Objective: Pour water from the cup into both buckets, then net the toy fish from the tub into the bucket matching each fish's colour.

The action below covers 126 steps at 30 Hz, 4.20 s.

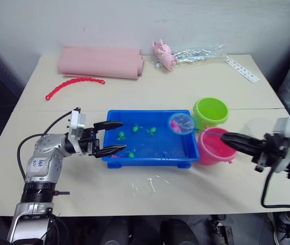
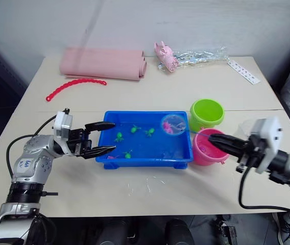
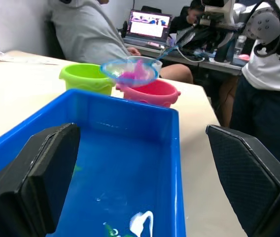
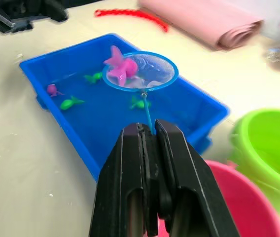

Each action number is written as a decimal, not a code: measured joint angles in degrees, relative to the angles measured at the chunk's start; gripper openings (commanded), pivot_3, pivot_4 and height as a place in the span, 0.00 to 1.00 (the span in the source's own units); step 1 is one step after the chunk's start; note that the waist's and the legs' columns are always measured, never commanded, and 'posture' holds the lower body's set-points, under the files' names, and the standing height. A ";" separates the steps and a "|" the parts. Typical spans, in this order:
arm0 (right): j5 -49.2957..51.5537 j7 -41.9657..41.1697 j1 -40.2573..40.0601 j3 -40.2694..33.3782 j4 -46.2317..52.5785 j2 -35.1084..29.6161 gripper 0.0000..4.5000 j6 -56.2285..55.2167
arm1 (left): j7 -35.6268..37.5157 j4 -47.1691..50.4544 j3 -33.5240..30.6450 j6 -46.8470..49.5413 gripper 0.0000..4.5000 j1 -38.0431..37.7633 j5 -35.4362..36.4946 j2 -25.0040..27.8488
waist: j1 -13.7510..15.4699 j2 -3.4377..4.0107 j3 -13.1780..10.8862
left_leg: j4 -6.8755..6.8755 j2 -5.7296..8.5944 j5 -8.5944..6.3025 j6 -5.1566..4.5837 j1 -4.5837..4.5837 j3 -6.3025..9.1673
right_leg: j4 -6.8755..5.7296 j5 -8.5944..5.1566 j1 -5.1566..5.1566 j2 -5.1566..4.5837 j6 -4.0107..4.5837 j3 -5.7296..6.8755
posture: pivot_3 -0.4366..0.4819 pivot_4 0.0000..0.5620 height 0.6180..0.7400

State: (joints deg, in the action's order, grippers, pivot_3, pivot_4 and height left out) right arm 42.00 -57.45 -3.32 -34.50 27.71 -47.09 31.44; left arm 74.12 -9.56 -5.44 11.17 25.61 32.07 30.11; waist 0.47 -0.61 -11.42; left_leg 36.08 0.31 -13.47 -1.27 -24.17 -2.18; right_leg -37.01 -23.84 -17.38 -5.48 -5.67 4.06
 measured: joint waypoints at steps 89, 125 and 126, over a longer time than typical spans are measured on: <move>-33.74 0.91 38.56 59.85 -18.43 7.42 0.00 -13.68 | -6.45 14.70 -19.07 3.12 0.99 -24.72 2.03 17.60 | -1.31 -0.03 0.03 | 0.00 0.00 0.01 -0.01 0.01 0.06 | -0.11 0.01 -0.13 -0.08 -0.01 -0.06 | 0.48 0.27 1.00; -33.53 -15.09 52.35 56.30 -36.80 22.16 0.00 -9.68 | -1.78 8.67 -15.62 -2.69 0.99 -22.85 -2.08 19.98 | -2.20 -0.02 0.02 | -0.06 -0.01 -0.03 0.05 0.02 0.04 | -0.52 0.01 -0.28 -0.07 -0.01 -0.06 | 0.48 0.27 1.00; -33.44 -15.16 52.35 56.16 -36.73 22.02 0.00 -9.31 | -1.86 8.67 -15.62 -2.75 0.99 -22.85 -2.08 19.98 | -2.21 -0.02 0.02 | -0.06 -0.01 -0.03 0.05 0.02 0.04 | -0.52 0.01 -0.28 -0.07 -0.01 -0.06 | 0.48 0.27 1.00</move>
State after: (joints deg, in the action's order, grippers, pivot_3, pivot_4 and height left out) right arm 8.56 -72.61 49.03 21.66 -9.01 -25.07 22.13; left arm 72.26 -0.90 -21.06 8.42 2.76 30.00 50.08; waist -1.74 -0.63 -11.40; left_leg 36.02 0.30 -13.50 -1.21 -24.15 -2.14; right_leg -37.53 -23.84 -17.65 -5.56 -5.68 4.00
